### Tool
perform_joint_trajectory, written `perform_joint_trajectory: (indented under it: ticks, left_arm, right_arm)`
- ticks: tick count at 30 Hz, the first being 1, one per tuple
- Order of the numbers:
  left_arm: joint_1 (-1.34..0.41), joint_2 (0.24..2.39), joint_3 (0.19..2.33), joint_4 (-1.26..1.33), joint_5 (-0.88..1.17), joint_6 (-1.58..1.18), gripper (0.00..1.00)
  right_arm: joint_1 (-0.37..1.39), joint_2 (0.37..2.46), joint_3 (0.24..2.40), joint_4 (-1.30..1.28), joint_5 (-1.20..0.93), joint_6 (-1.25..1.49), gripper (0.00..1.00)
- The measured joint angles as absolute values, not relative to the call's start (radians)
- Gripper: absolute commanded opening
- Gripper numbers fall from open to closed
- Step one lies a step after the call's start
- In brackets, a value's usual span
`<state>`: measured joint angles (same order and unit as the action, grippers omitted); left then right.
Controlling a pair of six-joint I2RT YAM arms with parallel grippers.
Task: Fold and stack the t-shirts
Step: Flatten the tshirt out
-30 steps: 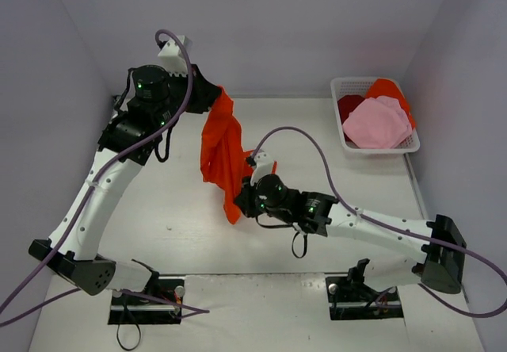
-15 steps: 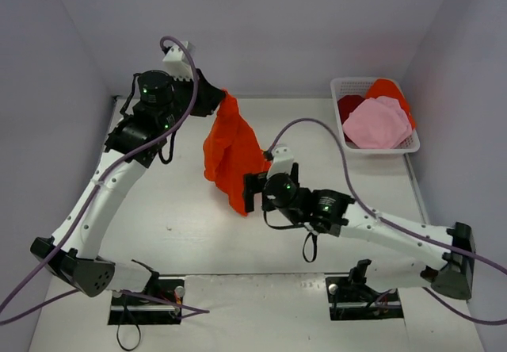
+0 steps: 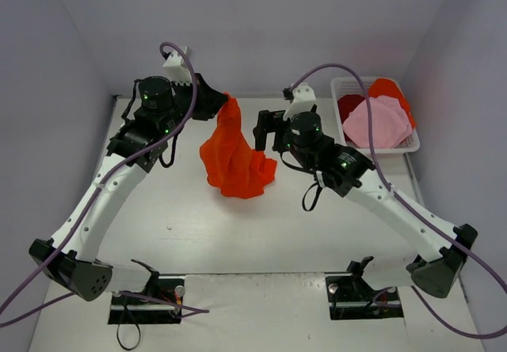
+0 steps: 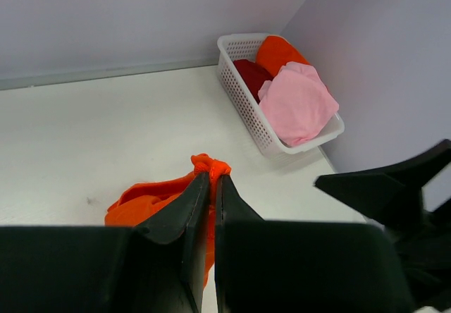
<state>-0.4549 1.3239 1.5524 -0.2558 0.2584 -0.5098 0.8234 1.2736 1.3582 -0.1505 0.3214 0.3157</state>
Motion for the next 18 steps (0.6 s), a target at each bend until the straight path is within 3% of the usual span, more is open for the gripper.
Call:
perform_joint_trajectory:
  ticks: [8,18]
  left_arm:
    - [-0.455,1.324,1.546,-0.245,0.265,-0.512,0.0]
    - [-0.455,1.324,1.546,-0.238,0.265,-0.512,0.0]
  right_arm:
    - [0.818,1.417,1.354,-0.048,0.178,0.312,0.88]
    - [0.877,1.428,1.336,0.028,0.126,0.347,0.87]
